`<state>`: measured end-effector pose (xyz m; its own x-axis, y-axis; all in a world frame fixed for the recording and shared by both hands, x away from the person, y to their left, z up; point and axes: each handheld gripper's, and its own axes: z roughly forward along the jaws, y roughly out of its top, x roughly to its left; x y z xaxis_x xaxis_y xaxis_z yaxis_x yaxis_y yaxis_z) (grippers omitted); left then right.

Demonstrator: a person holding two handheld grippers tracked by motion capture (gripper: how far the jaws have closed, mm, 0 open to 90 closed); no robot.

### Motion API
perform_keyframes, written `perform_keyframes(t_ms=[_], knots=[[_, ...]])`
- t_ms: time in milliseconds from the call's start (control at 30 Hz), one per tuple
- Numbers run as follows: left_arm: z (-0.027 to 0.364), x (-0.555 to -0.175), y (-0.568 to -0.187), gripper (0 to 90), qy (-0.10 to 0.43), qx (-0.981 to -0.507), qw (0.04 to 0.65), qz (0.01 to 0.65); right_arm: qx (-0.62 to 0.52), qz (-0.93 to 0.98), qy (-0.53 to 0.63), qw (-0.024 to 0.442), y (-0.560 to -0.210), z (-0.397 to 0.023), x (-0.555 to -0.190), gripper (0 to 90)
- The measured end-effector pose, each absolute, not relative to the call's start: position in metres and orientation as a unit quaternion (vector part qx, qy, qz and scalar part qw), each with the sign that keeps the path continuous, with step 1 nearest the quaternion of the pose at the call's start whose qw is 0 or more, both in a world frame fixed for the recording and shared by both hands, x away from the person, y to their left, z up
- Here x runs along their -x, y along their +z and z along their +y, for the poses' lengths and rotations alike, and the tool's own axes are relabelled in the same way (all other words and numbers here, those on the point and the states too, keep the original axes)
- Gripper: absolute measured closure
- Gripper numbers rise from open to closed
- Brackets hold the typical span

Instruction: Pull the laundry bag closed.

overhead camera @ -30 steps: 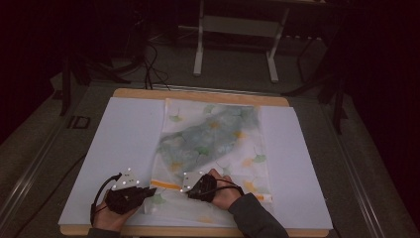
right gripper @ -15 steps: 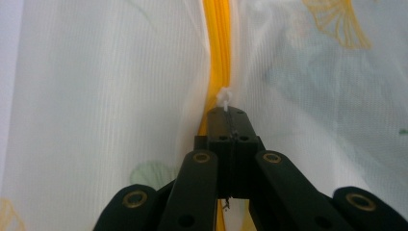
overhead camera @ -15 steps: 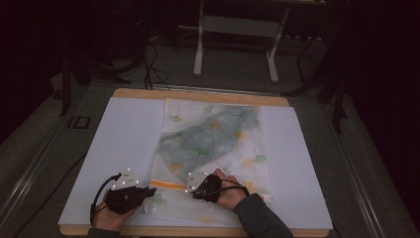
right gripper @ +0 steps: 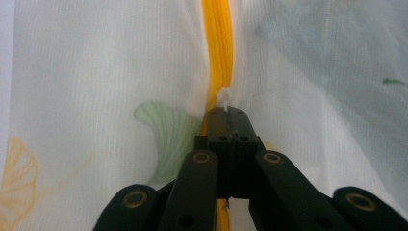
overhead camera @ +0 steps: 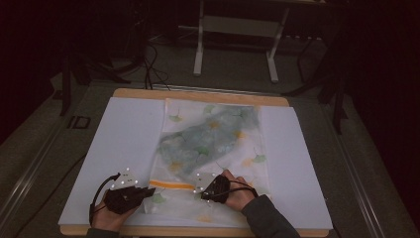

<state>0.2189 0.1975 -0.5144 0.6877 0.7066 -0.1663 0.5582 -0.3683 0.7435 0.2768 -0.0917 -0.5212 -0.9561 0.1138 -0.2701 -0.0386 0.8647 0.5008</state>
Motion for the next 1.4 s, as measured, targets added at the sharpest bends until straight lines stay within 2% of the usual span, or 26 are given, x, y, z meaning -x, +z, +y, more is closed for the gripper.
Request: perform_keyframes(t_ms=[1400], knots=[[0.2,-0.219,-0.515,88.7,0.087,-0.821,0.409,0.389,-0.067,0.954,0.246,0.155,-0.52,-0.154,-0.279,90.0]])
